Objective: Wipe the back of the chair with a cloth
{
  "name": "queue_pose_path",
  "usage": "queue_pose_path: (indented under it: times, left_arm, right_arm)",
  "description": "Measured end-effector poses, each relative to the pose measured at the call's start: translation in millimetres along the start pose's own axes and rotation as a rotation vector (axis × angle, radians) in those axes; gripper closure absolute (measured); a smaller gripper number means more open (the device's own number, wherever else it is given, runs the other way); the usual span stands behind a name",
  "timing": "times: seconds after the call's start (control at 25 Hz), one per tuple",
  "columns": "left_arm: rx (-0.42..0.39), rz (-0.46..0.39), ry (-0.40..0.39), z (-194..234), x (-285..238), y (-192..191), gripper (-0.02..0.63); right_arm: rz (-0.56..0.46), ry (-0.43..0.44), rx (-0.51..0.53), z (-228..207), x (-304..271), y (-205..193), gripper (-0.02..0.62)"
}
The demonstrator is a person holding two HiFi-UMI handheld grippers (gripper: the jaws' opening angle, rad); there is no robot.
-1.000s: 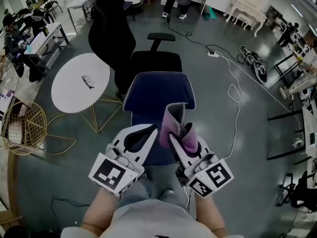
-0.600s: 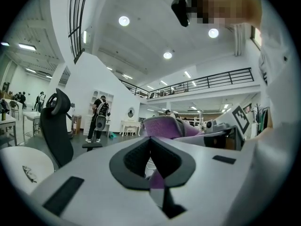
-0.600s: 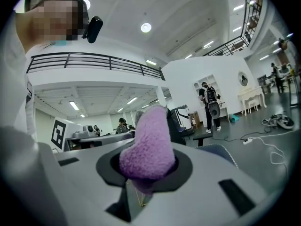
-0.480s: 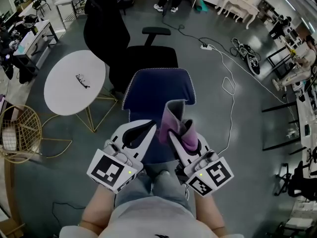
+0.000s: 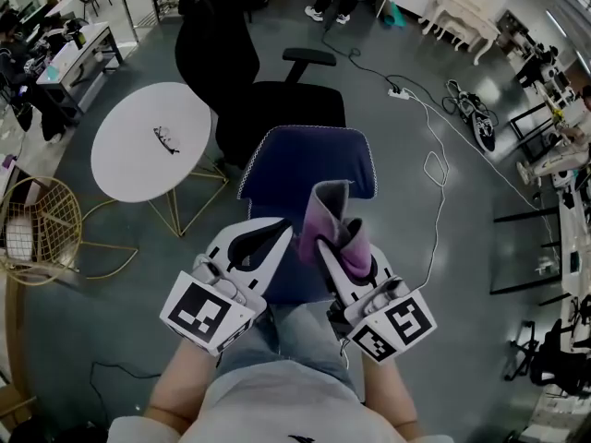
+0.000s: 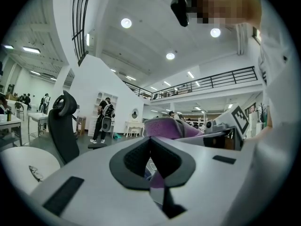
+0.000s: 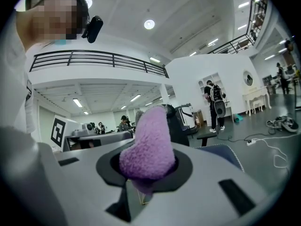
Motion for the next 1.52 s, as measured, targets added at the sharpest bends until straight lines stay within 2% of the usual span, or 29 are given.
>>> queue_pose_path:
  times: [0.32,0.72,1.0,1.52]
  left_arm:
    - [-0.005,0.038,0.043,16,-11,-5,0.594]
    - [0.044,0.056,0.084,51,-40,-15,0.594]
    - [0.018,0.054,0.135,73,-61,-21,0.594]
    - [0.074,0.097,0.166,99,-85,-69,0.594]
  right_arm:
    - [0.025,0.026,-0.031,-25,-26,-7,0.515]
    - [0.095,0.053,-0.024,-64,-71,-10,0.515]
    - [0.125,0.069,-0.004,-93,-107,-17,0.515]
    - [0.15,0.095,0.015,-122,-175,-60,0.515]
Point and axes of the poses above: the fingertips, and each gripper's own axes: x backward along the fingers, z to its left, y out of its top, the point moved 6 cm from there along x, backward along the fingers, and after that the axes turned 11 degrees about z, right-handed, at the moved point
